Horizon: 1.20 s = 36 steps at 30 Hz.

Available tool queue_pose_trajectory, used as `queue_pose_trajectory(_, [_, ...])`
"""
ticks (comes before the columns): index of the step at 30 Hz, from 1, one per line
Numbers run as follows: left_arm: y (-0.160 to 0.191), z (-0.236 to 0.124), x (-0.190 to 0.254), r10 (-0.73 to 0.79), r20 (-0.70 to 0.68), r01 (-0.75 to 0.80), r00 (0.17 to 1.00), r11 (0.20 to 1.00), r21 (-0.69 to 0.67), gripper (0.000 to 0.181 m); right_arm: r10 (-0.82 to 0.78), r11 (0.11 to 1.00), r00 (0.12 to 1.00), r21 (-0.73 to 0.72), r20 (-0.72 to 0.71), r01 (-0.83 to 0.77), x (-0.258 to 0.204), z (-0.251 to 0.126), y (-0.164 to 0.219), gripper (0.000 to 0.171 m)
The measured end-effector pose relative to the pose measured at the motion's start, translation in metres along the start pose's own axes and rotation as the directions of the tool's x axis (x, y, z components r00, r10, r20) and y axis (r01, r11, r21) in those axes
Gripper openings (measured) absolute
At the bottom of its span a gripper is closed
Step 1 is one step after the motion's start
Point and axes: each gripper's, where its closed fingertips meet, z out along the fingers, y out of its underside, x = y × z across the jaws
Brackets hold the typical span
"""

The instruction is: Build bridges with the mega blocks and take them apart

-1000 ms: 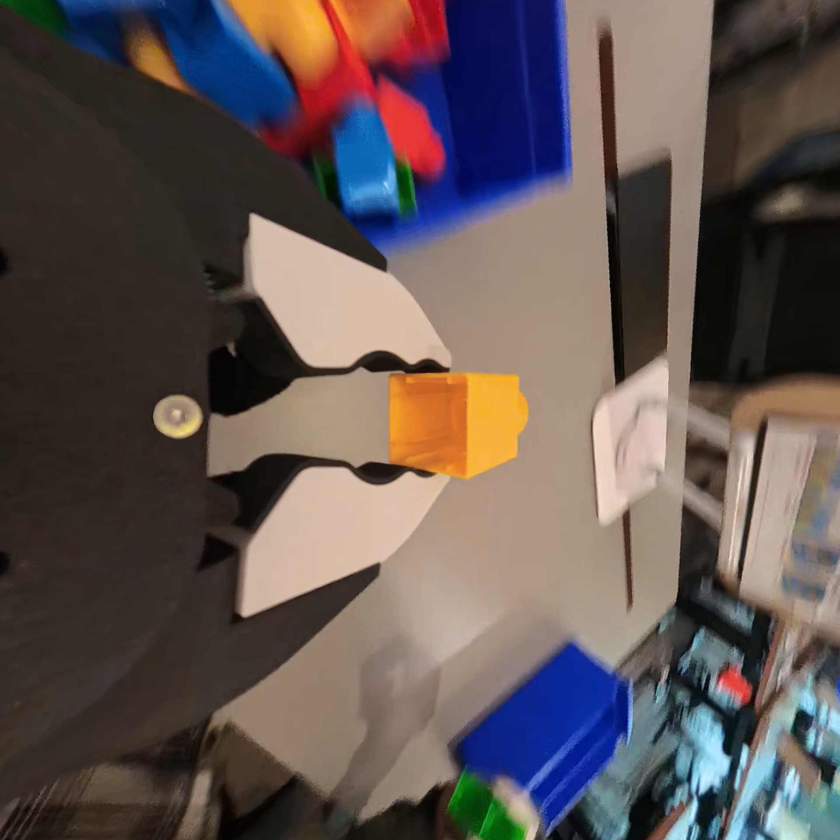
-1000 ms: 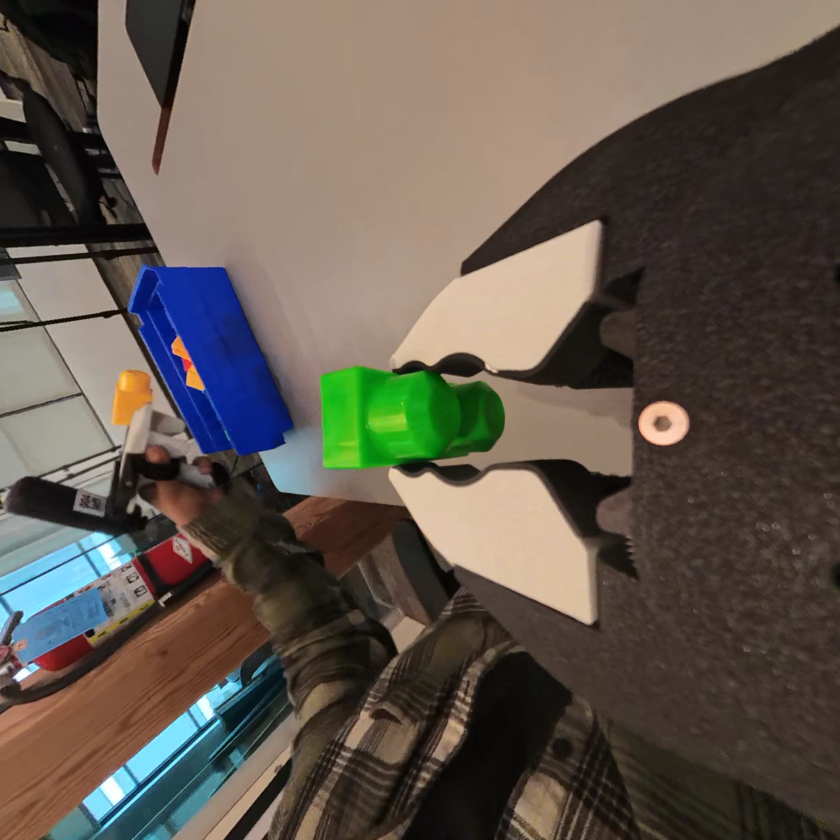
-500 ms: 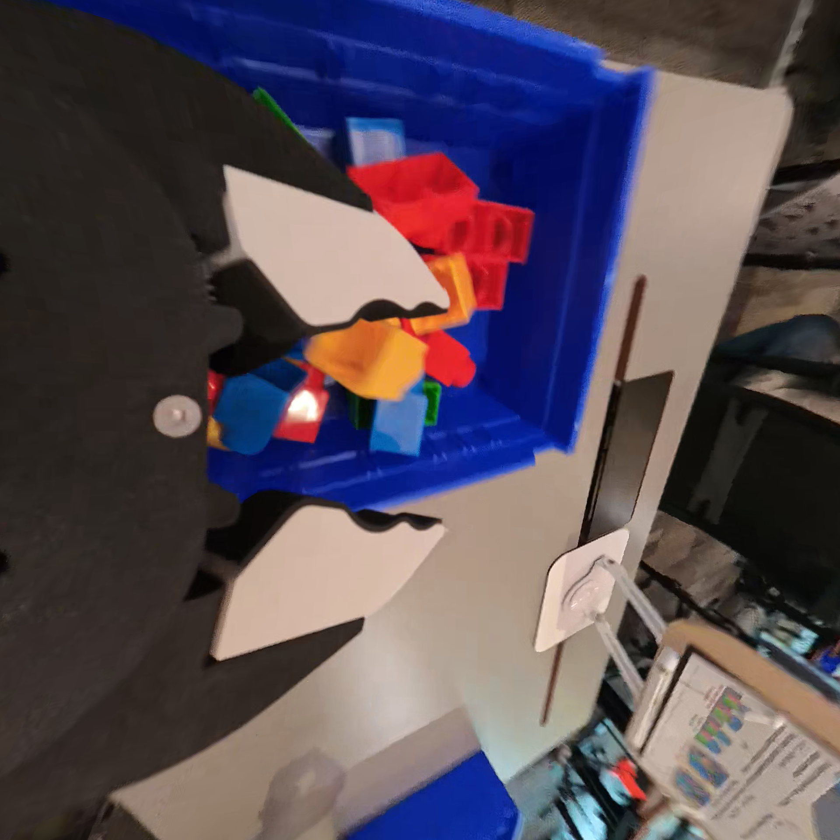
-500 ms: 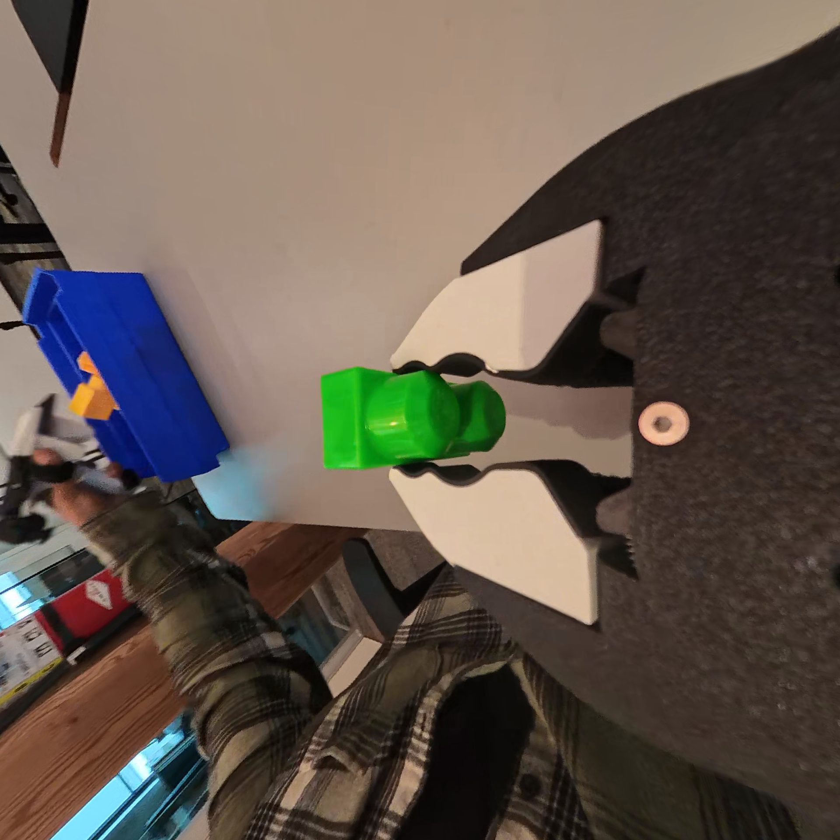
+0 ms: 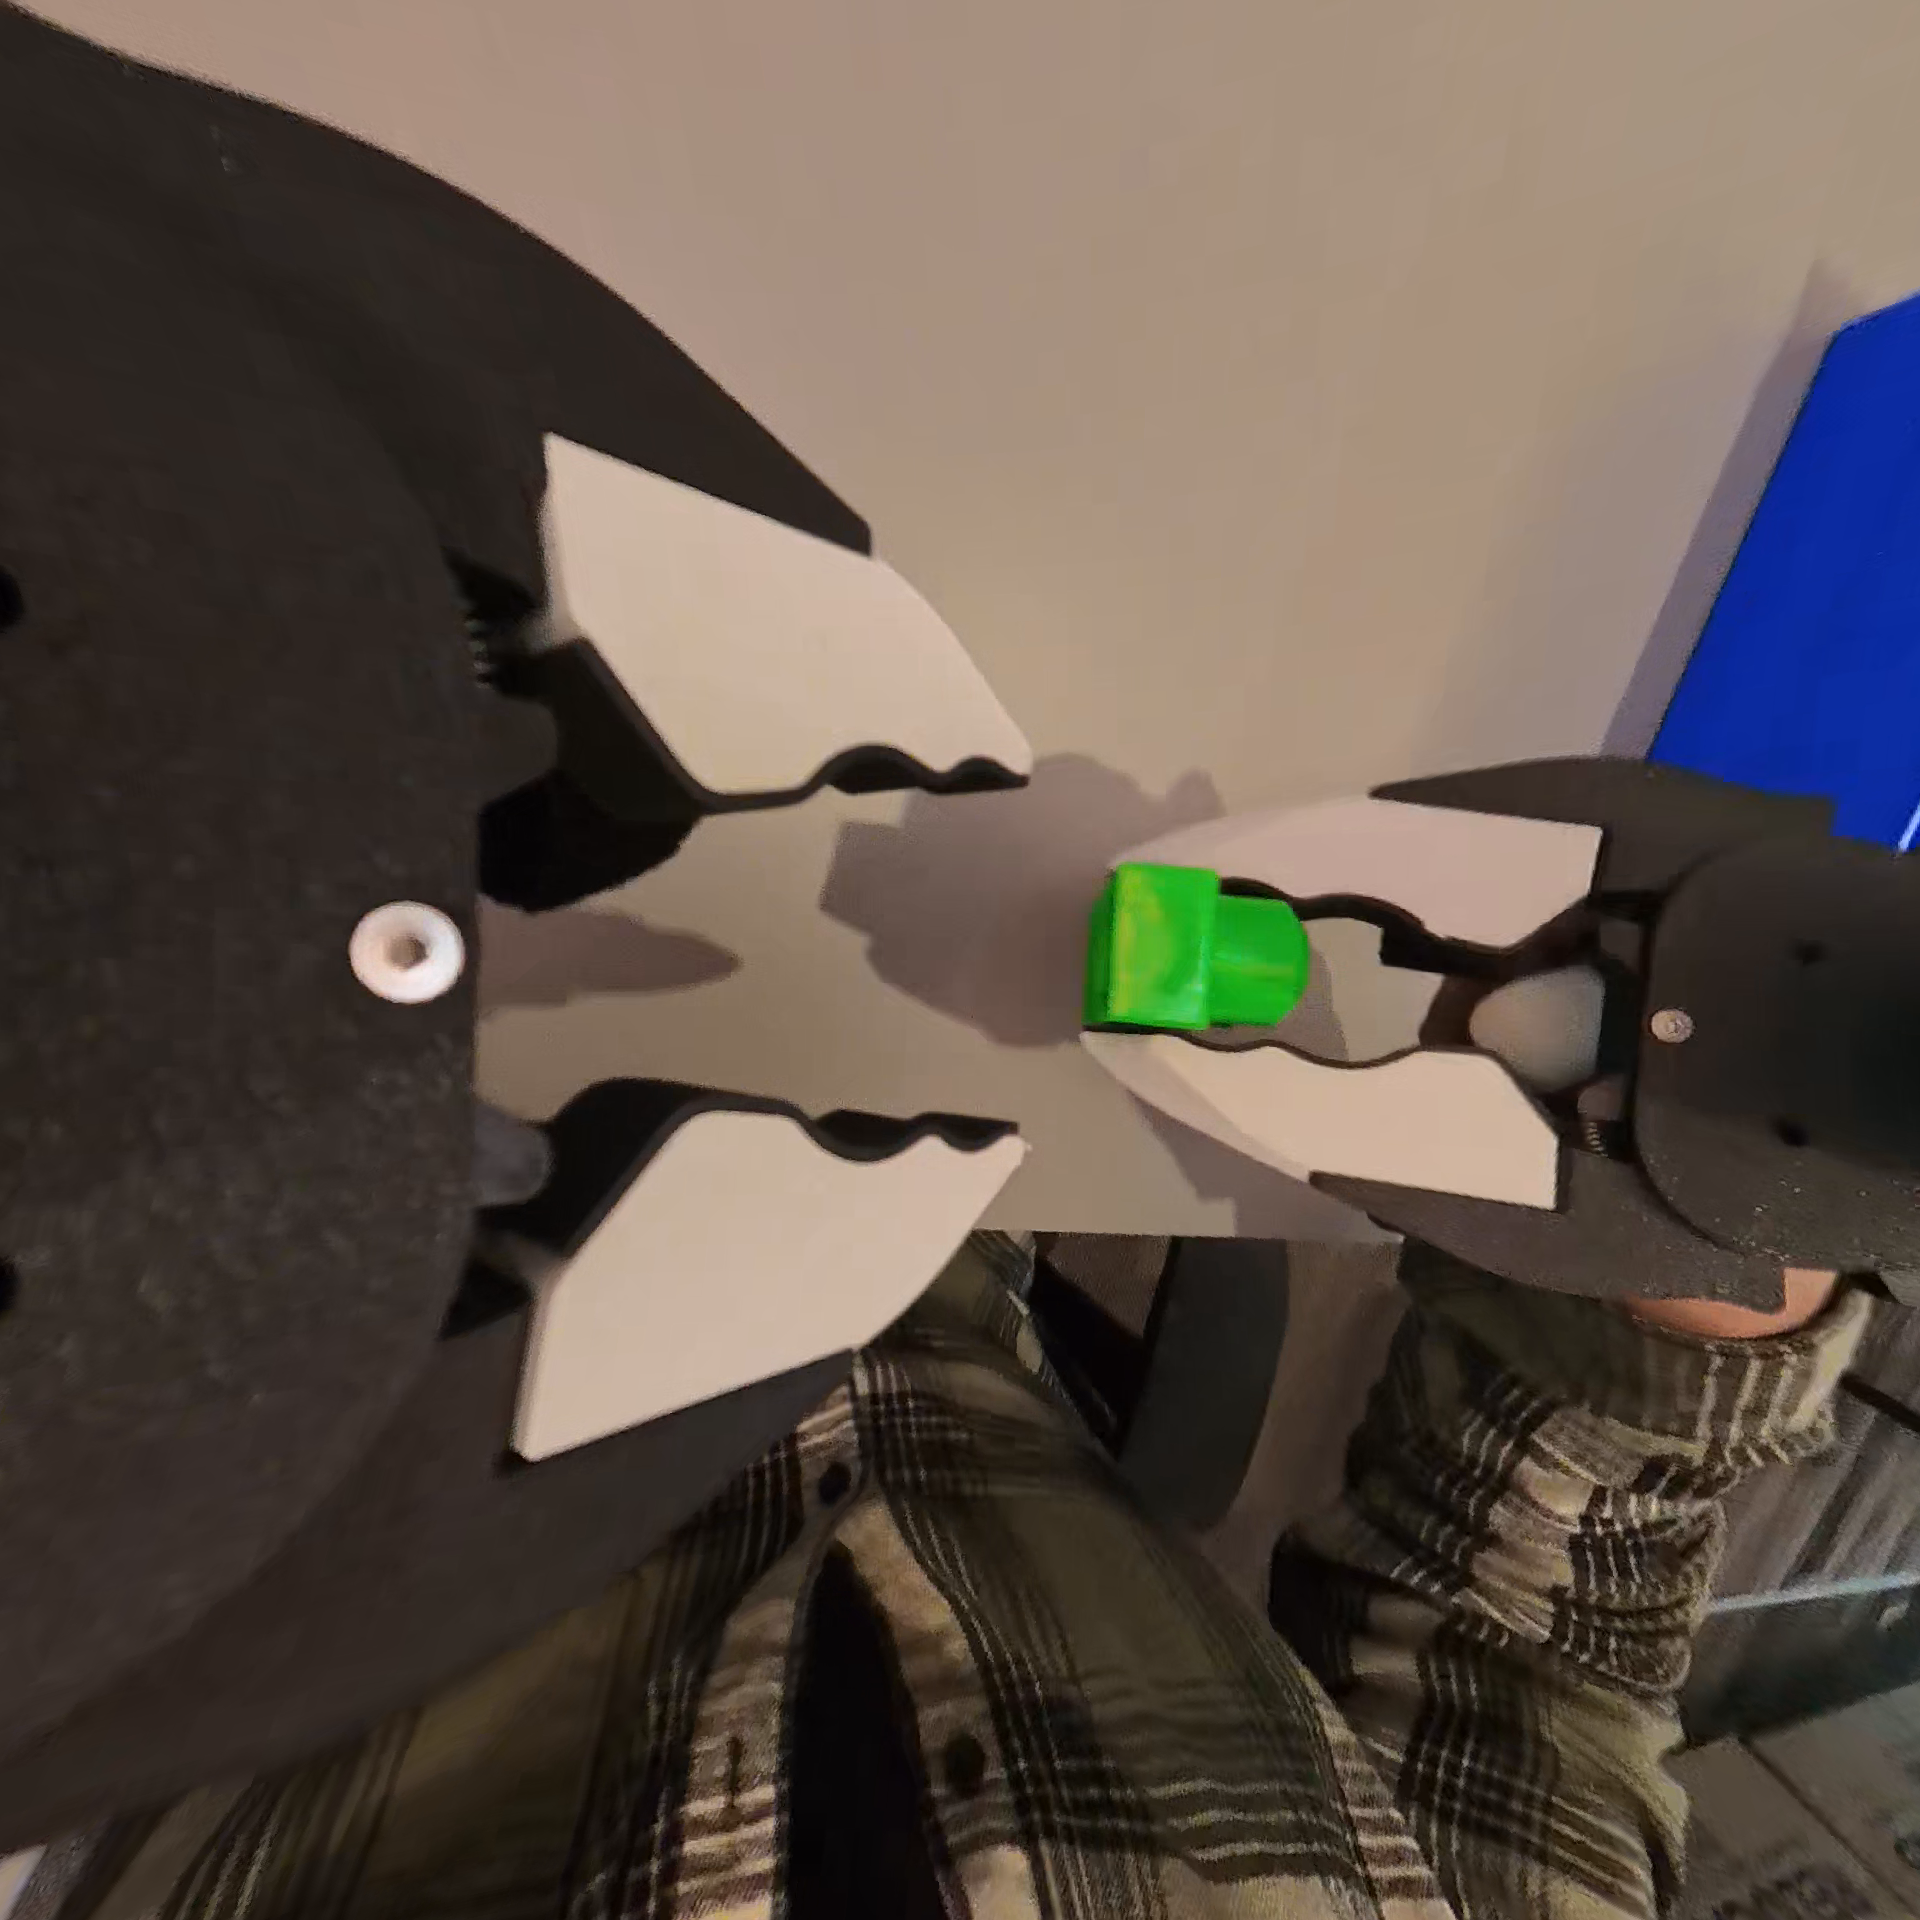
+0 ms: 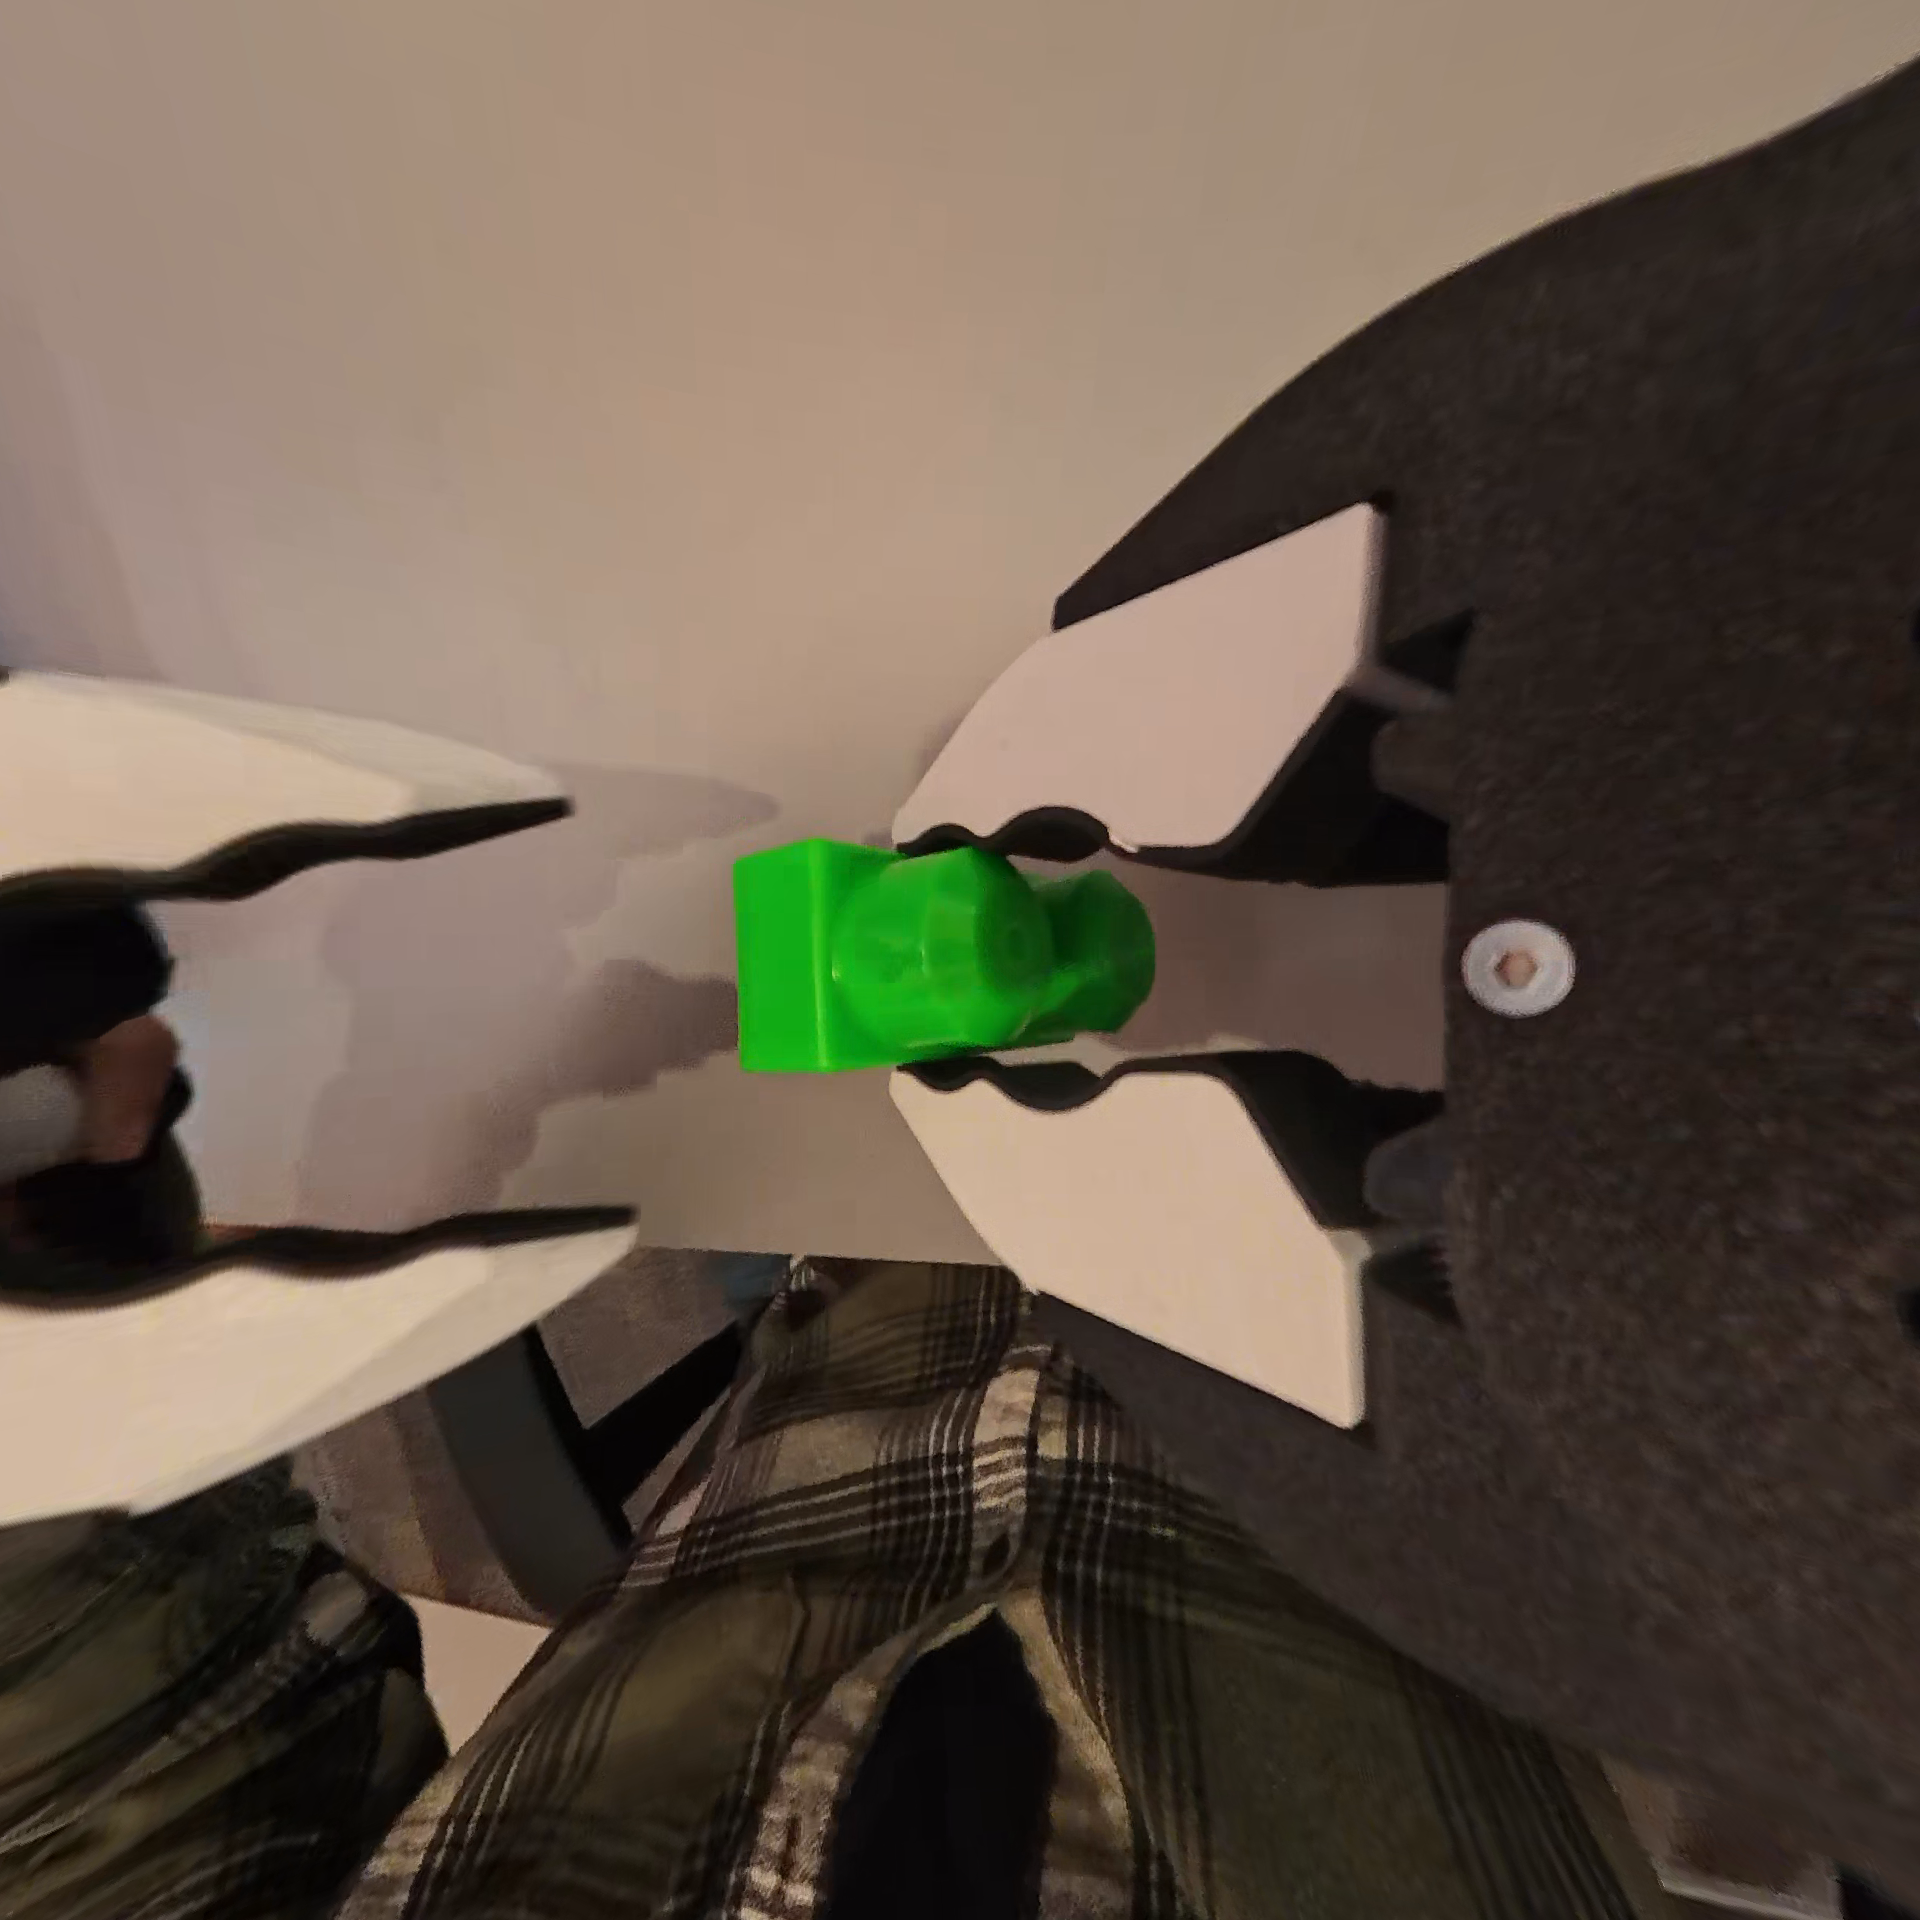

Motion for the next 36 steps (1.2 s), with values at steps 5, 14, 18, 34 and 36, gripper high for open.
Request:
queue_pose_trajectory(5, [-0.010, 0.016, 0.005, 0.009, -0.066, -0.006, 0.998, 0.999, 0.045, 0.048, -0.037, 0.999, 0.999, -0.028, 0.026, 0.038, -0.007, 0.005, -0.004, 0.035])
queue_pose_trajectory(14, [0.004, 0.025, 0.009, -0.022, -0.117, 0.023, 0.993, 1.000, 0.010, 0.036, -0.076, 0.996, 0.996, -0.037, 0.056, 0.078, -0.011, 0.013, -0.012, 0.035])
queue_pose_trajectory(18, [-0.001, 0.007, 0.008, -0.027, -0.070, 0.034, 0.997, 0.995, 0.097, 0.036, -0.082, 0.997, 0.995, 0.016, 0.048, 0.082, -0.009, 0.007, -0.023, 0.036])
queue_pose_trajectory(34, [0.239, -0.439, -0.177, -0.761, 0.648, -0.057, 0.030, 0.645, 0.762, 0.036, 0.253, 0.863, 0.963, 0.471, -0.094, -0.181, 0.026, -0.050, 0.002, 0.062])
queue_pose_trajectory(36, [0.266, -0.442, -0.188, -0.779, 0.627, -0.011, -0.013, 0.627, 0.779, 0.036, 0.273, 0.863, 0.955, 0.467, -0.115, -0.190, 0.027, -0.051, 0.008, 0.064])
